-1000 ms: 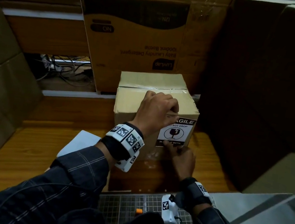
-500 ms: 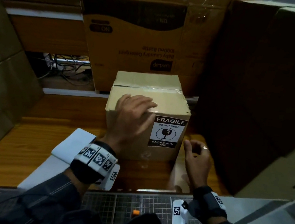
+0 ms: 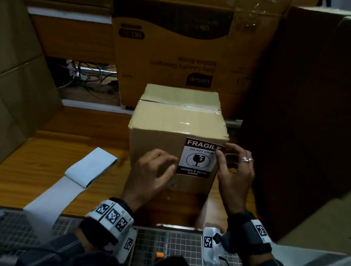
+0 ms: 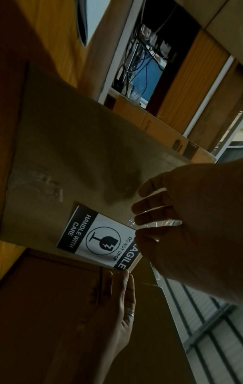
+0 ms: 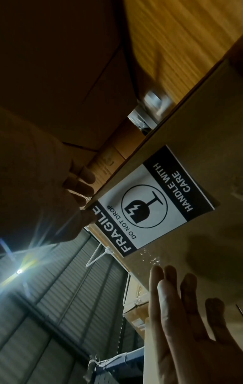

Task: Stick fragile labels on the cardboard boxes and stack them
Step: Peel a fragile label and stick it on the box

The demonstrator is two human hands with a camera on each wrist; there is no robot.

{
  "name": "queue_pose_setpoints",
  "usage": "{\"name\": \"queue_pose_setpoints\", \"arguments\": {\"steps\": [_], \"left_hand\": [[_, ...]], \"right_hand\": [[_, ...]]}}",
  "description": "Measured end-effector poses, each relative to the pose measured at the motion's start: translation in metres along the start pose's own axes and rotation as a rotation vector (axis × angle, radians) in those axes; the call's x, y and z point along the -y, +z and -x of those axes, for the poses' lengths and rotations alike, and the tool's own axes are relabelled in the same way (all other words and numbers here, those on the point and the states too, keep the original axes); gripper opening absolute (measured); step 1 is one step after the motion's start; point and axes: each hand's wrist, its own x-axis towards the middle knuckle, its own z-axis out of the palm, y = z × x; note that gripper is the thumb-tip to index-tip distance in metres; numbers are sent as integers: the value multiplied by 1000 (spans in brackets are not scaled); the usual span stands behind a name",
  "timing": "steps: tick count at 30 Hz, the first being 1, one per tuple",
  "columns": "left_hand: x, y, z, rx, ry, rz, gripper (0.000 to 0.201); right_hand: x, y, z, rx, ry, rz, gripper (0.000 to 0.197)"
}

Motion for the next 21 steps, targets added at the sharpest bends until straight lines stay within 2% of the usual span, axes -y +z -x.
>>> {"name": "queue_pose_setpoints", "arguments": {"steps": [2, 6, 10, 12, 16, 18, 21], "left_hand": [[-1, -2, -1, -68, -18, -35, 27], [5, -14, -4, -360, -135, -103, 34], [17, -31, -4, -554, -202, -82, 39], [20, -36, -2, -555, -207, -35, 35], [21, -29, 12, -403, -219, 70, 33], [24, -20, 19, -390, -280, 128, 40], [37, -16, 26, -457, -447, 216, 56]], "right_hand": [[1, -1, -2, -1, 62, -58, 36], [0, -4, -9, 32, 136, -106, 43], [0, -7, -17, 62, 146, -141, 30], [0, -9, -20, 47, 128, -139, 27], [-4, -11, -18, 14, 125, -168, 19], [-5, -11, -17, 10, 146, -164, 16], [-7, -13, -16, 54, 218, -196, 15]]}}
